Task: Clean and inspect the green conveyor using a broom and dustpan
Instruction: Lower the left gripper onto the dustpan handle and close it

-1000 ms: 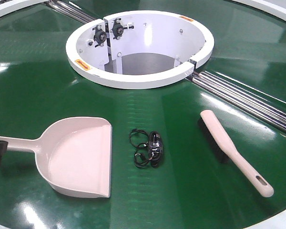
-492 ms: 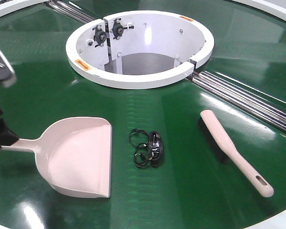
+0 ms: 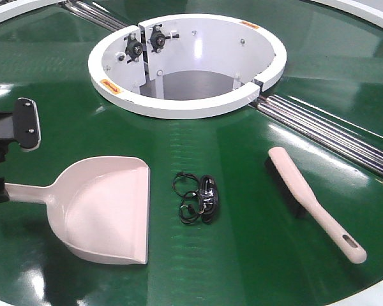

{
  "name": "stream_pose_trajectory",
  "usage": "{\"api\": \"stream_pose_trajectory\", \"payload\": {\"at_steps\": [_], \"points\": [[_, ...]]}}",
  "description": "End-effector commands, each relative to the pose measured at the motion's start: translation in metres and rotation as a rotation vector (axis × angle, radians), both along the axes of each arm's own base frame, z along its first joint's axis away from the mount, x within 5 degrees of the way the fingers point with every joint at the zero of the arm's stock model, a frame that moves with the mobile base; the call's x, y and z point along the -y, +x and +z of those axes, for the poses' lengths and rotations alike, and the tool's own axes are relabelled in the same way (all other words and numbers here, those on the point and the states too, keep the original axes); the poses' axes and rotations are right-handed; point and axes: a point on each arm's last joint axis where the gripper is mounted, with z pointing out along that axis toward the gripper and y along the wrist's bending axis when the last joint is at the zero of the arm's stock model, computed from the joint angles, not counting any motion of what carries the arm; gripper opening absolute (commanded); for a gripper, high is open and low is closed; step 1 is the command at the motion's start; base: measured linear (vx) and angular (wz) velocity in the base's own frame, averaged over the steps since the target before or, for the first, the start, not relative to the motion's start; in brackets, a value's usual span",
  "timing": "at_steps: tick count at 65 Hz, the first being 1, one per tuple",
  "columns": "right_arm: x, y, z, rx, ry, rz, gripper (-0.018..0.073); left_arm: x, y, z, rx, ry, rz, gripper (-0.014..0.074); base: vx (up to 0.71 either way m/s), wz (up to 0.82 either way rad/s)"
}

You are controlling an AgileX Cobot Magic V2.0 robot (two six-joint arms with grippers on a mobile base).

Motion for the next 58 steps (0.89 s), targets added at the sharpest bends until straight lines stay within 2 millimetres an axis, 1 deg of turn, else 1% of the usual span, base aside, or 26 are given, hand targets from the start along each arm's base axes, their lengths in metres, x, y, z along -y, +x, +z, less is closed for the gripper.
{"api": "stream_pose_trajectory", "payload": {"at_steps": [1, 14, 19, 26, 38, 50, 58], "points": [[0.0, -0.001, 0.006, 0.08, -0.015, 0.002, -0.0008, 0.003, 0.002, 0.017, 0.083, 0.002, -0.069, 0.0542, 0.0, 0.0], [0.0, -0.001, 0.006, 0.08, -0.015, 0.002, -0.0008, 0.006, 0.009, 0.014, 0.122, -0.018, -0.101, 0.0576, 0.0, 0.0], [0.0, -0.001, 0.006, 0.08, -0.015, 0.002, -0.0008, 0.012, 0.011, 0.008, 0.092, -0.04, -0.158, 0.0577, 0.0, 0.0], [0.0, -0.001, 0.006, 0.08, -0.015, 0.002, -0.0008, 0.016, 0.014, -0.001, 0.05, -0.028, -0.197, 0.0577, 0.0, 0.0], [0.0, -0.001, 0.006, 0.08, -0.015, 0.002, -0.0008, 0.018, 0.024, -0.011, 0.063, -0.027, -0.215, 0.0577, 0.0, 0.0], [0.0, -0.001, 0.006, 0.08, -0.015, 0.002, -0.0008, 0.018, 0.031, -0.025, 0.016, -0.012, -0.257, 0.0577, 0.0, 0.0], [0.0, -0.001, 0.006, 0.08, -0.015, 0.002, -0.0008, 0.019, 0.036, -0.031, 0.02, -0.012, -0.26, 0.0577, 0.0, 0.0]]}}
